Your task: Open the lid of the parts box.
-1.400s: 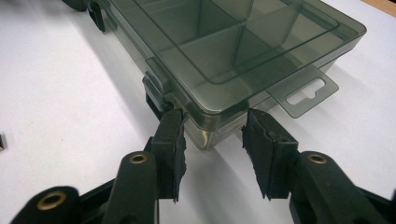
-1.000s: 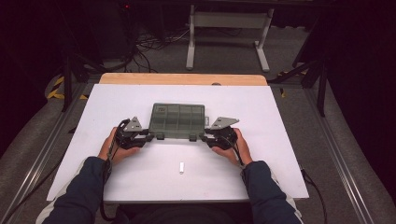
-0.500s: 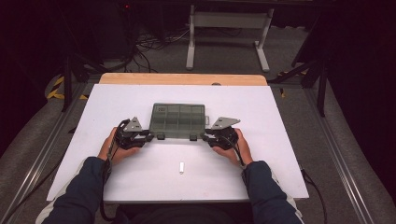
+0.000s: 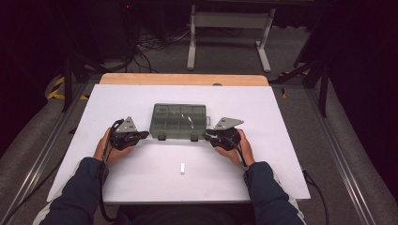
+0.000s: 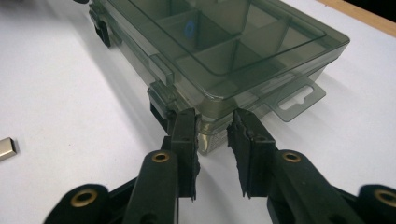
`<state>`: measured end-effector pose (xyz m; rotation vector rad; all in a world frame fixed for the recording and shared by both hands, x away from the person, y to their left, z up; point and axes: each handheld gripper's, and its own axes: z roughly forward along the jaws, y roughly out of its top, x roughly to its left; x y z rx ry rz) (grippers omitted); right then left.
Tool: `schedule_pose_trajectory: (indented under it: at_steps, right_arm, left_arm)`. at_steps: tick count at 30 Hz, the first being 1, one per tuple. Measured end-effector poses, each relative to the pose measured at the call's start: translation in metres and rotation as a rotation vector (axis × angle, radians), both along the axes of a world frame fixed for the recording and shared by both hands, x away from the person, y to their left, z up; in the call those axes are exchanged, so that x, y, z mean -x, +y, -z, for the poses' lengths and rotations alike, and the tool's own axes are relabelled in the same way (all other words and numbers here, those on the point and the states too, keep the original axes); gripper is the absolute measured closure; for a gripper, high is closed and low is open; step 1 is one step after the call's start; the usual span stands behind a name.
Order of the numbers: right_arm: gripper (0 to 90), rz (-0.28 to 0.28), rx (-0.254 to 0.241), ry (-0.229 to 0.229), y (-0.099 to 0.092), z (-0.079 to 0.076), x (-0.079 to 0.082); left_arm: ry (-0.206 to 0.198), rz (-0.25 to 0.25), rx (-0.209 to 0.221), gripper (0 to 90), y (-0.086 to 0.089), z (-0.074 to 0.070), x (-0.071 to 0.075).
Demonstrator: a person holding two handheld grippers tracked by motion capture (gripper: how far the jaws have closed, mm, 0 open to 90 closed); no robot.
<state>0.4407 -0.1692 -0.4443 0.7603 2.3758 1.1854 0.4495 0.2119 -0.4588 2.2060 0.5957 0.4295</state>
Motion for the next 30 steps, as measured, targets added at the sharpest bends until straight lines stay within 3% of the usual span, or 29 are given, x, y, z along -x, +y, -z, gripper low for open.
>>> schedule_pose_trajectory:
  at_steps: [3, 7, 10, 14, 20, 23, 27, 28, 30]
  right_arm:
    - [75.0, 0.0, -0.019, -0.014, -0.002, -0.002, 0.001]
    - [79.5, 0.001, -0.014, -0.034, -0.002, -0.004, 0.003]
    - [82.5, -0.004, -0.011, -0.039, -0.002, -0.004, 0.003]
    - [89.4, 0.0, -0.009, -0.069, -0.002, -0.006, 0.005]
    - [89.7, 0.009, 0.005, -0.117, 0.0, -0.009, 0.006]
    - [84.4, 0.016, 0.028, -0.161, 0.002, -0.011, 0.005]
    - [79.4, 0.037, 0.033, -0.187, 0.002, -0.014, 0.003]
    - [70.9, 0.056, 0.037, -0.209, 0.002, -0.016, 0.001]
    - [66.8, 0.074, 0.027, -0.235, 0.002, -0.02, -0.001]
  left_arm:
    - [-0.038, 0.002, 0.004, 89.8, -0.002, -0.003, 0.002]
    - [-0.055, -0.006, 0.029, 89.8, -0.002, -0.005, 0.003]
    - [-0.069, -0.005, 0.019, 89.5, -0.004, -0.006, 0.003]
    - [-0.106, -0.021, 0.042, 86.8, -0.007, -0.008, 0.004]
    - [-0.148, -0.057, 0.056, 78.7, -0.011, -0.011, 0.002]
    - [-0.191, -0.088, 0.052, 74.6, -0.011, -0.013, 0.0]
    - [-0.216, -0.116, 0.053, 69.4, -0.013, -0.015, -0.002]
    - [-0.227, -0.13, 0.05, 63.2, -0.015, -0.017, -0.004]
    - [-0.235, -0.137, 0.046, 61.7, -0.016, -0.018, -0.005]
